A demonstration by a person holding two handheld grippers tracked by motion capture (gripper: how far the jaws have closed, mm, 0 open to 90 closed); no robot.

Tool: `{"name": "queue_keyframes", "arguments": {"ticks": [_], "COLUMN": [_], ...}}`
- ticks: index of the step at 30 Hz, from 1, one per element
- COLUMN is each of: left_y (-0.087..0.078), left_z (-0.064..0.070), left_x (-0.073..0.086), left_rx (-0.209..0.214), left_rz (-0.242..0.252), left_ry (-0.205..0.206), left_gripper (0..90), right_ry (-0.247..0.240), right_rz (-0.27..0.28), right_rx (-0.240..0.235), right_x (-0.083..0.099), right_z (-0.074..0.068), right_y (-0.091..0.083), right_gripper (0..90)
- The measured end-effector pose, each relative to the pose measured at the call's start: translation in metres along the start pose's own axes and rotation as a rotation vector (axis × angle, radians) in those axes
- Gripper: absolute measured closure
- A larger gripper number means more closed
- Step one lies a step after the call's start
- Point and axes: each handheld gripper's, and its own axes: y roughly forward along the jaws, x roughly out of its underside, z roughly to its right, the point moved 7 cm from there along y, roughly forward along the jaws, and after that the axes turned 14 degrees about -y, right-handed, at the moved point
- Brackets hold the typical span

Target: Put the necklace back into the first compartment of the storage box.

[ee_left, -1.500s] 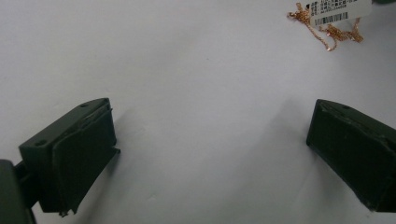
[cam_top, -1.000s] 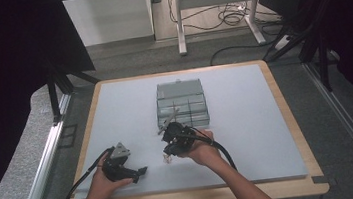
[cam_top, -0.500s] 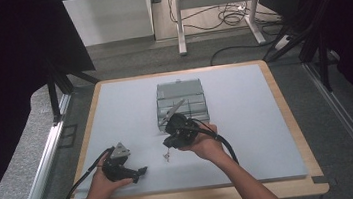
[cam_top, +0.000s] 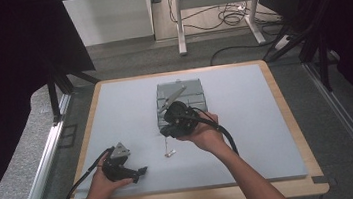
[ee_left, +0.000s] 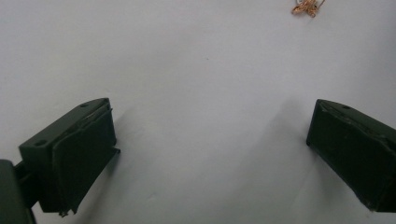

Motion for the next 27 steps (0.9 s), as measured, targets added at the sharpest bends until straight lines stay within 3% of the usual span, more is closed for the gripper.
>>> {"name": "queue_keyframes", "arguments": {"ticks": [27], "left_y": [0.0], "left_z": [0.0], "left_x": [0.0], "left_rx": [0.0], "left_rz": [-0.002], "left_ry": [0.0], "left_gripper": [1.2], "right_ry": [0.013], "right_rz": [0.095], "right_rx": [0.046], "right_x": [-0.046], "right_z": [0.024], "right_y": [-0.039], "right_gripper": [84.7]}}
